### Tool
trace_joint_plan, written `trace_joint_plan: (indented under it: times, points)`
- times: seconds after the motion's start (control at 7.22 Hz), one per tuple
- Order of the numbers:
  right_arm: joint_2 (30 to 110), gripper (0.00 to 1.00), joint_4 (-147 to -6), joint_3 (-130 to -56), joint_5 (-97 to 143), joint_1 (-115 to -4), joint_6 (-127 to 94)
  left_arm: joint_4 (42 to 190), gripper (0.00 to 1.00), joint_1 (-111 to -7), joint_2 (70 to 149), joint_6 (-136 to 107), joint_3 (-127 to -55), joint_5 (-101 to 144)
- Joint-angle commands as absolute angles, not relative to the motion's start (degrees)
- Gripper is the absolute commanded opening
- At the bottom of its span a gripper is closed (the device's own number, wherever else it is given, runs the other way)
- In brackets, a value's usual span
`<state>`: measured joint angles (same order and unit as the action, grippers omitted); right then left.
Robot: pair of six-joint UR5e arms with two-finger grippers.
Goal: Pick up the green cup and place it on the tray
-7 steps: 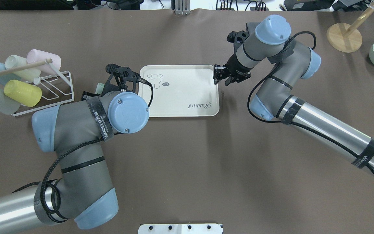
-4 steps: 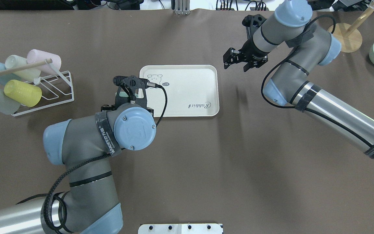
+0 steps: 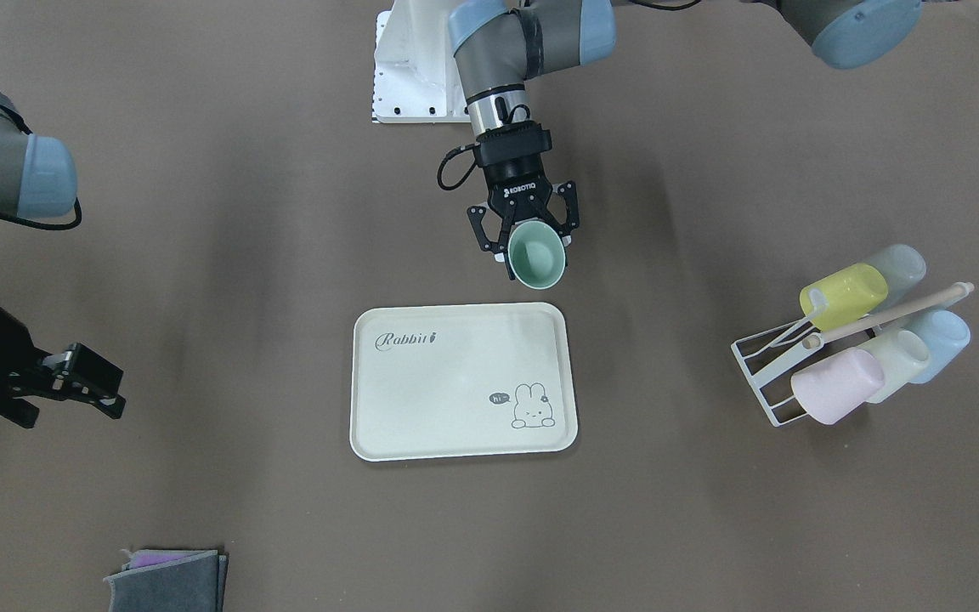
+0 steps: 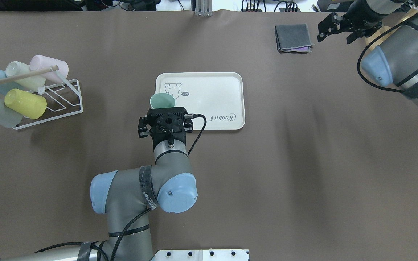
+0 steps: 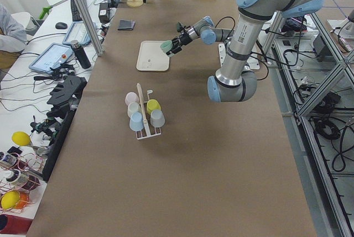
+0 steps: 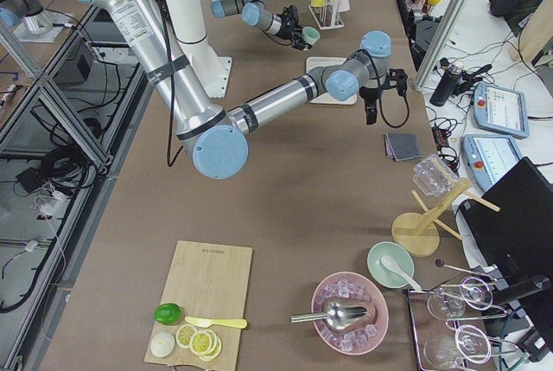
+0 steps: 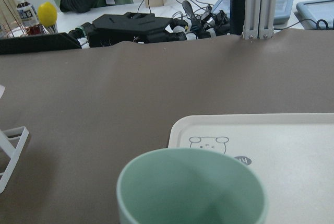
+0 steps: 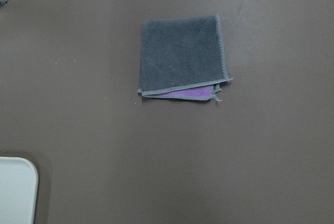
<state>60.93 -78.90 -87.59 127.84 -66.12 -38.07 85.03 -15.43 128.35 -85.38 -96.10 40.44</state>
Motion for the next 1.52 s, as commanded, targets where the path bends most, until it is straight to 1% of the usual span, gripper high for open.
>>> trace_joint_plan:
  times: [0.0, 0.14, 0.28, 0.42, 0.55, 0.69, 0.83, 0.97, 1.11, 1.25, 1.39]
  points:
    - [65.3, 1.0, -81.9, -88.1, 127.6, -73.4, -20.1, 100.3, 0.15, -18.4, 129.0, -76.6, -92.7, 39.8]
    - [65.7, 1.0, -86.6, -87.9, 126.9, -77.5, -16.6, 104.6, 0.15, -18.6, 129.5, -74.1, -91.0, 42.4]
    - [66.2, 1.0, -92.4, -87.5, 122.4, -81.0, -6.3, 112.1, 0.15, -19.0, 130.2, -69.6, -90.4, 48.0]
    - [69.0, 1.0, -93.5, -87.5, 122.0, -84.2, 0.4, 114.6, 0.15, -19.3, 130.7, -58.4, -90.2, 50.2]
    - [72.0, 1.0, -95.0, -88.5, 125.6, -86.9, 0.4, 115.8, 0.15, -19.7, 130.7, -57.1, -88.3, 50.2]
    - [74.1, 1.0, -99.4, -89.5, 135.1, -88.8, -0.1, 118.5, 0.15, -20.3, 130.7, -57.1, -86.8, 50.0]
    - [77.2, 1.0, -100.9, -94.7, 136.2, -89.1, -3.0, 119.9, 0.15, -21.8, 130.7, -57.7, -85.7, 50.1]
    - [81.4, 1.0, -100.4, -100.8, 134.8, -86.2, -11.6, 123.8, 0.16, -22.7, 130.7, -60.3, -84.3, 50.6]
    - [82.4, 1.0, -100.5, -101.8, 132.7, -84.5, -13.3, 124.8, 0.17, -23.4, 130.8, -60.3, -81.5, 50.3]
    - [84.5, 1.0, -100.4, -101.5, 132.2, -83.8, -13.3, 126.1, 0.16, -23.6, 131.3, -60.4, -79.9, 50.3]
    - [84.6, 1.0, -99.5, -99.5, 131.0, -83.3, -13.3, 126.9, 0.16, -23.5, 132.2, -60.3, -77.5, 50.4]
